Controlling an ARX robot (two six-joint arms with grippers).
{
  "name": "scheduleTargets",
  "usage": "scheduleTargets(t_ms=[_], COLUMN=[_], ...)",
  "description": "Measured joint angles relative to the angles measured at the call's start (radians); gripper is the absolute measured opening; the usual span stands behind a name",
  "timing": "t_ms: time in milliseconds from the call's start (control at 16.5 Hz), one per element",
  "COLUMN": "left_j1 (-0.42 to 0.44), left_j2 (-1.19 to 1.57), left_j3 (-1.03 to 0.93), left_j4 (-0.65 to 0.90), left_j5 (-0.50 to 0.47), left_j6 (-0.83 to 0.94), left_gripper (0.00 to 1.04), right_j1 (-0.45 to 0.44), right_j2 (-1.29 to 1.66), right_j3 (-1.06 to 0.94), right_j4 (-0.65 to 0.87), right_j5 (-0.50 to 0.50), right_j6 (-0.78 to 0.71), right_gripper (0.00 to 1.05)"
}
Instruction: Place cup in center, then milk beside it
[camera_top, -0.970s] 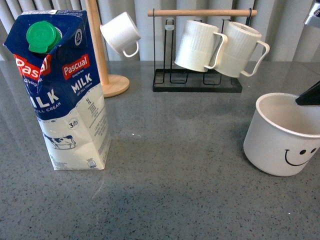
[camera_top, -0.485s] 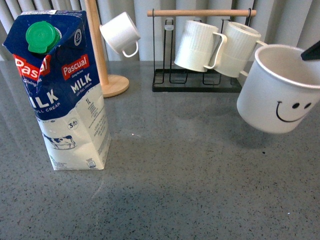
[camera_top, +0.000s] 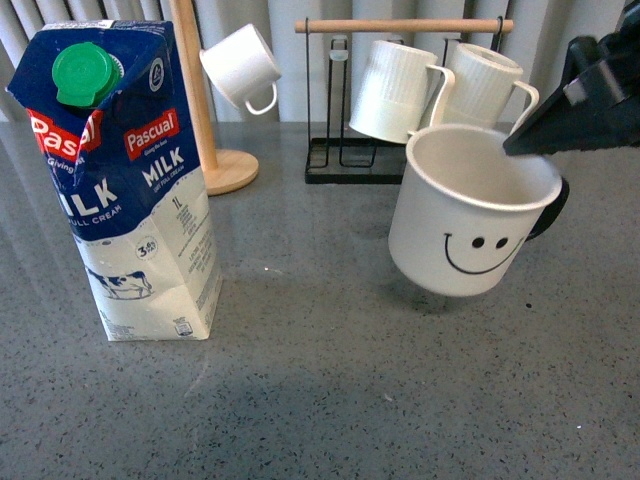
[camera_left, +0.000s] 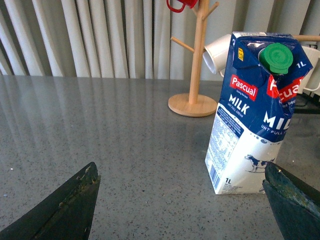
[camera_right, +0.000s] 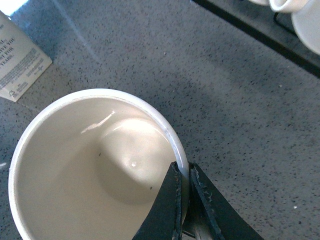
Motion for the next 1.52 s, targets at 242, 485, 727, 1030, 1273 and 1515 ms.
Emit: scheduleTargets(t_ms=[242, 485, 727, 1030, 1273, 1515], left_j1=[0.000, 0.000, 0.000, 0.000, 0.000, 0.000], left_j2=[0.000, 0.000, 0.000, 0.000, 0.000, 0.000], left_j3=[0.000, 0.000, 0.000, 0.000, 0.000, 0.000], left_j4=[0.000, 0.000, 0.000, 0.000, 0.000, 0.000], left_j5=[0.000, 0.000, 0.000, 0.000, 0.000, 0.000], left_j6=[0.000, 0.000, 0.000, 0.000, 0.000, 0.000], left_gripper=[0.98, 0.98, 0.98, 0.98, 0.98, 0.98], right_j1=[0.041, 0.067, 0.082, 0.082, 0.082, 0.073], right_j2=[0.040, 0.088, 0.097, 0.099, 0.055, -0.074], right_j3=[-0.002, 0.010, 0.020, 0.021, 0.028, -0.011], right_j4=[0.004, 0.015, 0.014, 0.010, 0.048, 0.195], right_j5=[0.034, 0.068, 0.081, 0.087, 0.042, 0.056], right_j6=[0.004, 0.021, 0.031, 0.045, 0.083, 0.144], right_gripper=[0.03, 0.03, 0.03, 0.21, 0.87, 0.99])
